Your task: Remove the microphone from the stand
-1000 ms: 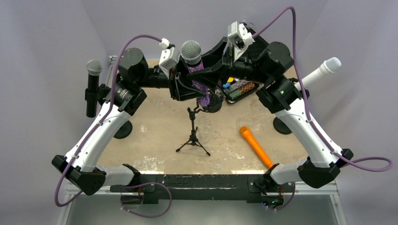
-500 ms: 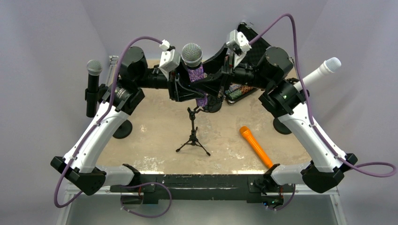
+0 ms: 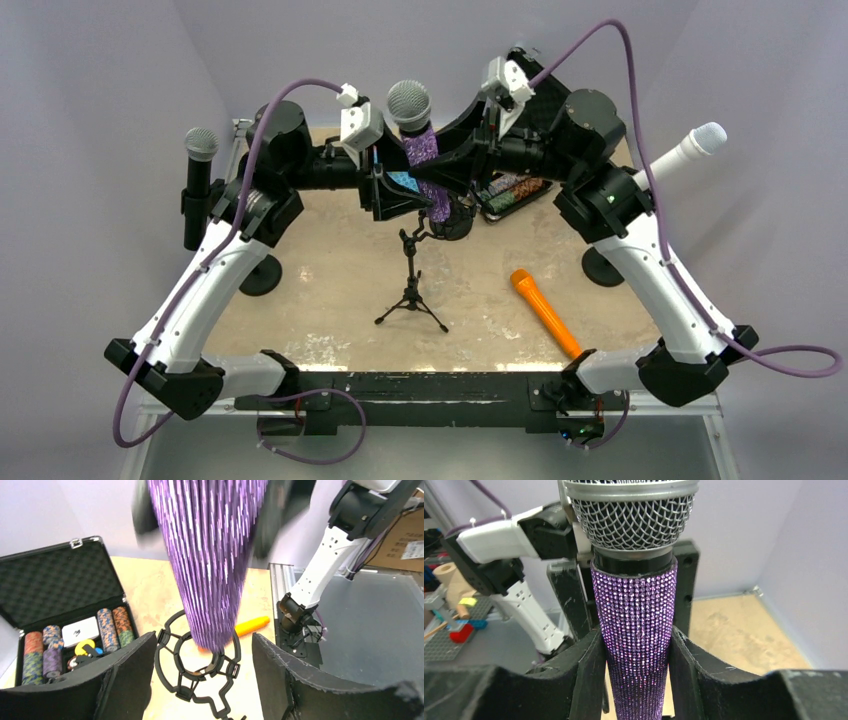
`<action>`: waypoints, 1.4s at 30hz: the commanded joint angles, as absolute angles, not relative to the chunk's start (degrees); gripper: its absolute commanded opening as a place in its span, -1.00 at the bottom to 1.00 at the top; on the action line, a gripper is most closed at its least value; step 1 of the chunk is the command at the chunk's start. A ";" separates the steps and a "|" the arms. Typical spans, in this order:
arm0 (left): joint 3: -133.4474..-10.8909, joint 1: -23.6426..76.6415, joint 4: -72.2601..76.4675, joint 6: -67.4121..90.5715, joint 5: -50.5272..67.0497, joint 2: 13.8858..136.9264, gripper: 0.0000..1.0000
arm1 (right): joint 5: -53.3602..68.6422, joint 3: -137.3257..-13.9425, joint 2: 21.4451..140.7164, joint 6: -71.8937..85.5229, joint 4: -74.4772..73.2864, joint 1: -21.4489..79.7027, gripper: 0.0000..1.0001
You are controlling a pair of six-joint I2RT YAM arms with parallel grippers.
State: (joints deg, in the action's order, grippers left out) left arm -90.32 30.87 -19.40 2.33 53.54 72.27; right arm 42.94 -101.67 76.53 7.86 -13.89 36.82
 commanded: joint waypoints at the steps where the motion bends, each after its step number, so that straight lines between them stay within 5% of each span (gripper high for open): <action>1: -90.67 30.89 -22.71 -1.65 47.55 69.25 0.49 | 39.53 -109.86 72.55 2.81 -15.80 32.69 -1.00; 12: -90.90 29.93 -20.99 -0.78 46.71 67.42 0.47 | 3.28 -97.99 66.86 -11.62 -45.69 27.18 -1.00; 18: -91.13 29.80 -18.45 2.19 48.53 67.74 0.44 | -1.59 -76.93 59.50 -11.89 -48.95 26.85 -1.00; 29: -90.41 29.27 -20.21 0.80 48.48 66.16 0.44 | -4.60 -56.28 60.63 -16.15 -53.20 23.32 -1.00; 42: -90.09 29.00 -21.35 0.26 49.06 65.80 0.45 | -1.50 -47.20 69.70 -28.77 -43.08 12.87 -0.96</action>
State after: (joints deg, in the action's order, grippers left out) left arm -90.13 29.36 -21.30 0.80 48.01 66.37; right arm -3.51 -48.16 68.07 -23.11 -48.73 14.20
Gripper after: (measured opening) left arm 0.723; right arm 0.452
